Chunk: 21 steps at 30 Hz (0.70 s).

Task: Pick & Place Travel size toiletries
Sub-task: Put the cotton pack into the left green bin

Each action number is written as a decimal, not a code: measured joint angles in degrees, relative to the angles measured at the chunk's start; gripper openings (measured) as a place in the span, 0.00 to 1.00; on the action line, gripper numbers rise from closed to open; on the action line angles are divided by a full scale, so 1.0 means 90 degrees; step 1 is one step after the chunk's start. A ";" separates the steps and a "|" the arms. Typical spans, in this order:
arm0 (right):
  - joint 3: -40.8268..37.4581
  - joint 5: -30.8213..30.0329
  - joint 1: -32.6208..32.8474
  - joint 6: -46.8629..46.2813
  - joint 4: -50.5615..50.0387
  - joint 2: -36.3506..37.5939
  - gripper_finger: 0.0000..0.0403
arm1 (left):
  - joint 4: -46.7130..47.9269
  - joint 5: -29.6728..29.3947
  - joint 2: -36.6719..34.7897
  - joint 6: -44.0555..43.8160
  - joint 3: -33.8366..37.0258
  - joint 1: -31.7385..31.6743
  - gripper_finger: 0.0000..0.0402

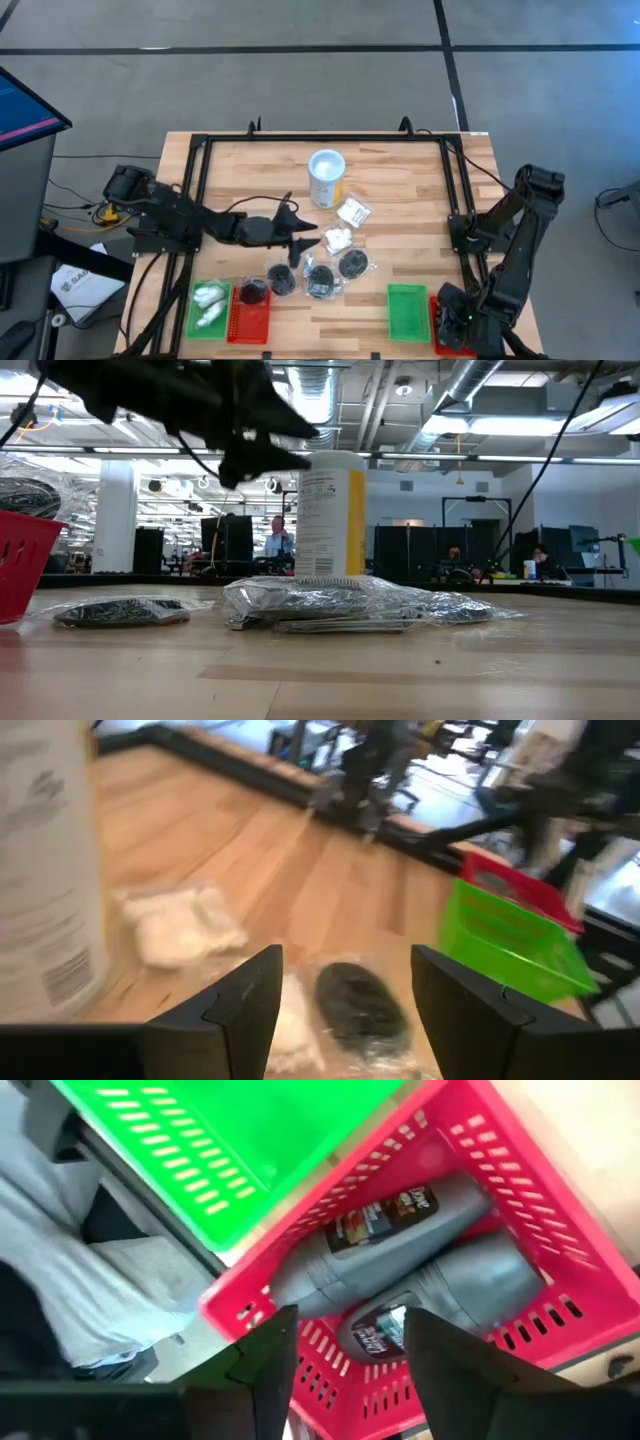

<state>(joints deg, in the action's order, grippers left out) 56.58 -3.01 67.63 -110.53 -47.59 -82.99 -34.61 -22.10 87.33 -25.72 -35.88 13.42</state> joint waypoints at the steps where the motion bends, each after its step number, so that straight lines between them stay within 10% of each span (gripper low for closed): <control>1: 0.0000 -0.0007 -0.0014 0.0026 -0.0005 0.0033 0.41 | -0.0024 0.0036 0.0099 -0.0096 0.0002 -0.0069 0.52; 21: 0.0005 -0.1352 -0.0817 0.2013 0.0036 0.0790 0.33 | -0.0034 0.0339 0.1177 -0.0560 0.0005 -0.0725 0.52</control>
<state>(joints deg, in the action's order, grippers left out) 56.62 -15.17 60.28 -92.42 -47.27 -75.88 -34.92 -19.05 97.93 -30.76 -35.83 6.89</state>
